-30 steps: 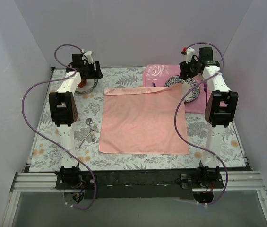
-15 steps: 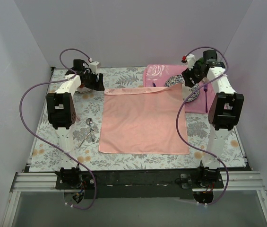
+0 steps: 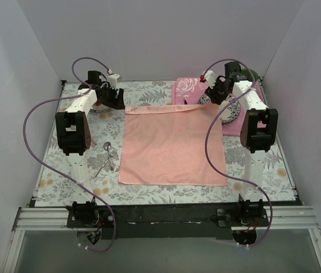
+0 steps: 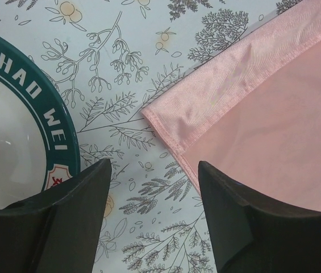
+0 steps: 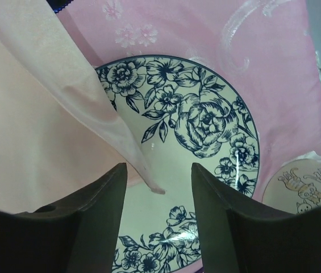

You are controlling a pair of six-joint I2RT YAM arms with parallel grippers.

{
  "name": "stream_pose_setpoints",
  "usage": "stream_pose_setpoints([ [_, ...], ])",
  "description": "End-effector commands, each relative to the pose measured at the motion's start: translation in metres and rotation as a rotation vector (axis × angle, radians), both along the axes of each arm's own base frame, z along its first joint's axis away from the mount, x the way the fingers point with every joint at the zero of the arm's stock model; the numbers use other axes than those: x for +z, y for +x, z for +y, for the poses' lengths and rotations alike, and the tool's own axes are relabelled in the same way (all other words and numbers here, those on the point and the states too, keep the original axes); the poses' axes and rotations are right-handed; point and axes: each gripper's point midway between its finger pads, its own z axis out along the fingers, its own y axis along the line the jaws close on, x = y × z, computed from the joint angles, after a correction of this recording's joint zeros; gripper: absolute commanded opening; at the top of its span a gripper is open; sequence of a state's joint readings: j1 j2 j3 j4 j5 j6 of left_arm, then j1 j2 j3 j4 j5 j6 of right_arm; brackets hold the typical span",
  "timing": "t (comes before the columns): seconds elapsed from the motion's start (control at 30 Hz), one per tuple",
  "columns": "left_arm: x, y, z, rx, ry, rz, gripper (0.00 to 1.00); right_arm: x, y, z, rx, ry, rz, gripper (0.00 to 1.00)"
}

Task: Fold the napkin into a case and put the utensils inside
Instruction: Pick up the flattened napkin from the center of the board.

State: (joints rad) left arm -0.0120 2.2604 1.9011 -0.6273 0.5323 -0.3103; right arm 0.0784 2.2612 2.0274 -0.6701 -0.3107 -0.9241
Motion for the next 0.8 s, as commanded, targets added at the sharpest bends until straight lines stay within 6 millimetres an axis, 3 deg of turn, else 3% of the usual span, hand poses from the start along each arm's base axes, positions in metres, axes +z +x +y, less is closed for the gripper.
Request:
stream_pose_setpoints([
  [0.0,0.033,0.008,0.000,-0.025,0.009,-0.079,0.61,0.017,0.018,0.000,0.028,-0.035,-0.083,0.49],
  [0.07,0.029,0.005,0.001,-0.061,0.028,-0.090,0.58,0.016,0.017,-0.001,0.040,-0.045,-0.084,0.41],
  [0.1,0.029,0.003,0.000,-0.082,0.033,-0.101,0.57,0.016,0.016,-0.002,0.044,-0.052,-0.084,0.30],
  [0.2,0.025,-0.004,-0.001,-0.200,0.091,-0.169,0.55,0.017,0.014,-0.004,0.057,-0.072,-0.095,0.12],
  [0.27,0.026,-0.009,-0.003,-0.293,0.128,-0.225,0.51,0.019,0.016,-0.006,0.053,-0.076,-0.108,0.06],
  [0.3,0.013,-0.016,0.000,-0.370,0.175,-0.255,0.47,0.018,0.017,-0.005,0.052,-0.074,-0.107,0.01],
  [0.37,0.021,-0.011,0.001,-0.417,0.229,-0.355,0.43,0.022,0.019,-0.005,0.042,-0.069,-0.113,0.01],
  [0.4,0.012,-0.017,0.003,-0.462,0.261,-0.374,0.40,0.023,0.019,-0.004,0.040,-0.065,-0.113,0.01],
  [0.5,0.008,-0.015,0.002,-0.514,0.301,-0.435,0.37,0.022,0.020,-0.004,0.033,-0.062,-0.113,0.01],
  [0.77,0.008,-0.013,-0.019,-0.591,0.338,-0.599,0.36,0.020,0.022,-0.004,0.011,-0.046,-0.106,0.01],
])
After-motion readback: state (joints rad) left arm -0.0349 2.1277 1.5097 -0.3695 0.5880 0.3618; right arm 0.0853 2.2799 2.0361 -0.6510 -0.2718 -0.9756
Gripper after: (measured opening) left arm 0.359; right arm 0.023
